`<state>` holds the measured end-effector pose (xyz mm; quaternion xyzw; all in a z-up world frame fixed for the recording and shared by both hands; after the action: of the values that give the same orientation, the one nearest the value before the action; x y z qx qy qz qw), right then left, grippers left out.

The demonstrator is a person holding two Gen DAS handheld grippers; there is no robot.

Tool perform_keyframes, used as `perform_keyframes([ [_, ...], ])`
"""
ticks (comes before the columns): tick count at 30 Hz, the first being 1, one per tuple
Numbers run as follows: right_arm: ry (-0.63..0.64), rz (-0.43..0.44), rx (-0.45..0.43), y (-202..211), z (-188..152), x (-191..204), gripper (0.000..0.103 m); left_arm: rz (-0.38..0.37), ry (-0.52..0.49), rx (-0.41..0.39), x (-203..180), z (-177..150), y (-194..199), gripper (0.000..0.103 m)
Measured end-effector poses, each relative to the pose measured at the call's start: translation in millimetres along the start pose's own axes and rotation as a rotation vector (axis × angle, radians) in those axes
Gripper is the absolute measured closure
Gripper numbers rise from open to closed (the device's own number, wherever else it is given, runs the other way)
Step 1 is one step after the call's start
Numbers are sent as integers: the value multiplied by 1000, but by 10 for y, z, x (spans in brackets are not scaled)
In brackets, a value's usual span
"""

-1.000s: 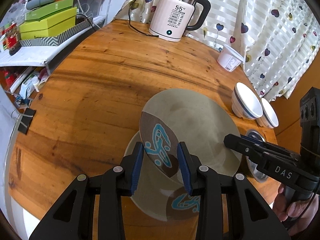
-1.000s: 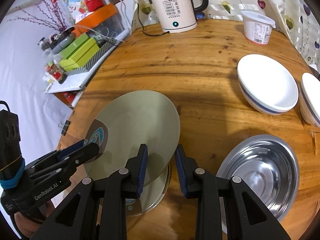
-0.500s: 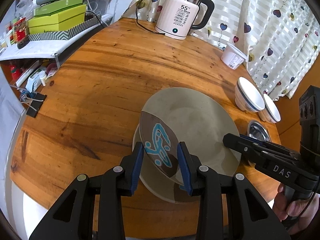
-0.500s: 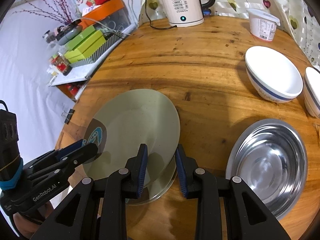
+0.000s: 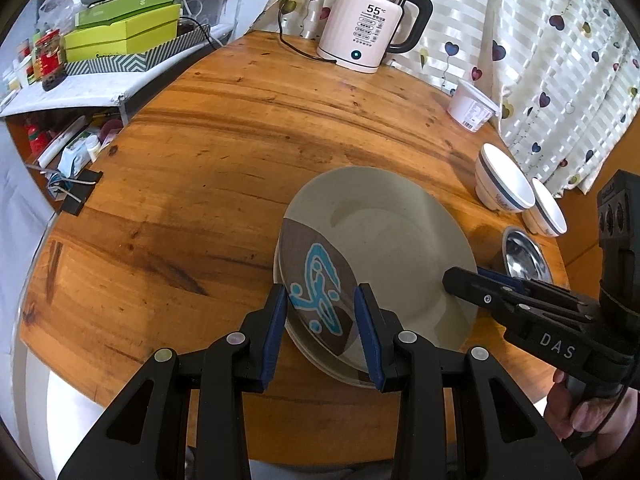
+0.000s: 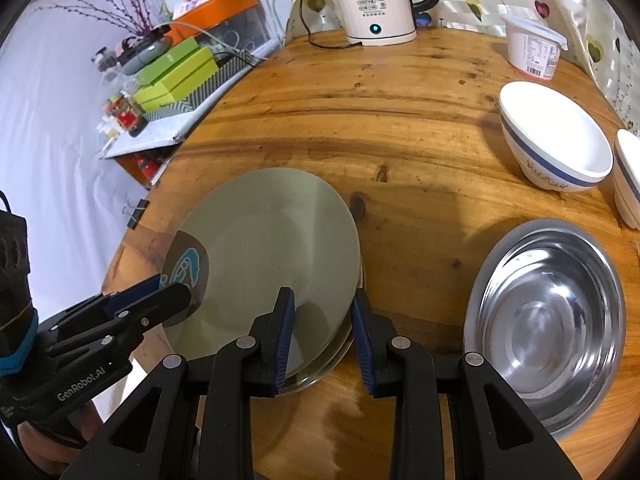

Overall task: Organize plates and bowls
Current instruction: 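Lower the green logo plate onto the plate stack with both tools and hold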

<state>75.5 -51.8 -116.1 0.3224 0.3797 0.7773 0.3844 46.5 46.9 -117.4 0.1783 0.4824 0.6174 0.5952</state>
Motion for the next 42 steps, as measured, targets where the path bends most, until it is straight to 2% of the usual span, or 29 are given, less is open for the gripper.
perform_keyframes([
  [19,63,-30,2,-9,-30,60,69,0,10,8,25,-46,-18,67],
  [42,72,-48,-2,41,-55,23,69,-12,24,0,48,-25,-1,67],
])
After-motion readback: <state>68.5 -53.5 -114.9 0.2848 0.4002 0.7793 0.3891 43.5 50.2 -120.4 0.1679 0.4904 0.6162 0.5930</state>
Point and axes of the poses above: each gripper's, at about its wrist camera, not at the fingertips, and y roughly against the way its jaws point, x to its left, z to its top, the point moved 10 cm from there along -y, roughly the way its jaws point, and after that the axes turned 9 degrees about y, right-handed, at the moved point
